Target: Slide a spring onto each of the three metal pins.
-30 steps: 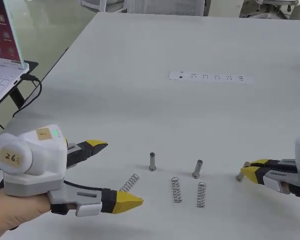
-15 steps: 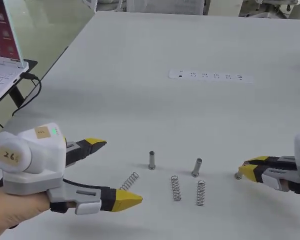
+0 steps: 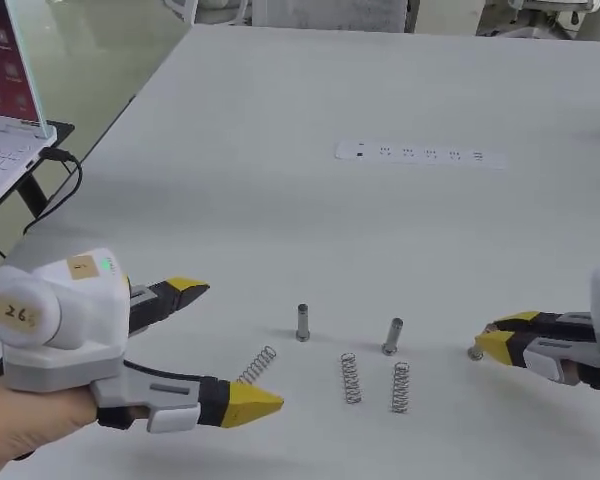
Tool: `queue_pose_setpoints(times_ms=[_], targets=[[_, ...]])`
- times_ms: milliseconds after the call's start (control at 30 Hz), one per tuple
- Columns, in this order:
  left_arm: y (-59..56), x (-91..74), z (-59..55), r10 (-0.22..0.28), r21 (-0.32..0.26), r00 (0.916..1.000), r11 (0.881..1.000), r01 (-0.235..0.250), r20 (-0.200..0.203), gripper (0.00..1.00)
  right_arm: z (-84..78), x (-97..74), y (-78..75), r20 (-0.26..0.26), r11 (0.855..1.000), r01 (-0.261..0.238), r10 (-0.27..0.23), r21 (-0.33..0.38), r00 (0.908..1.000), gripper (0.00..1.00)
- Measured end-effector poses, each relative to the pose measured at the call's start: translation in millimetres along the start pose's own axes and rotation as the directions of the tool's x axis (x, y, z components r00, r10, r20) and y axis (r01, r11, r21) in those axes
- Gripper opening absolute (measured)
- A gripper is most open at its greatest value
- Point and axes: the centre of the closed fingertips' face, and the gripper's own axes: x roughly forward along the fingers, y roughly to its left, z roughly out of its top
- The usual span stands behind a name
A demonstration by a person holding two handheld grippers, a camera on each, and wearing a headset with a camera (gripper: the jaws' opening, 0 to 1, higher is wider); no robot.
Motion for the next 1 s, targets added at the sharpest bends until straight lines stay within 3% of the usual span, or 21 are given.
queue_pose_setpoints(times_ms=[567, 1000], targets=[[1.8, -3.0, -2.6, 0.000, -0.004, 1.0000, 1.000, 0.000, -0.009, 0.95, 1.5, -6.1, 1.2, -0.001, 1.000, -0.003, 0.003, -0.008, 1.0000, 0.21], [2.2, -1.1, -14.8, -0.009, -0.013, 0.9989, 1.000, 0.008, -0.045, 0.95, 1.1, -10.8, 1.3, 0.002, 1.000, -0.002, 0.003, -0.025, 1.0000, 0.24]])
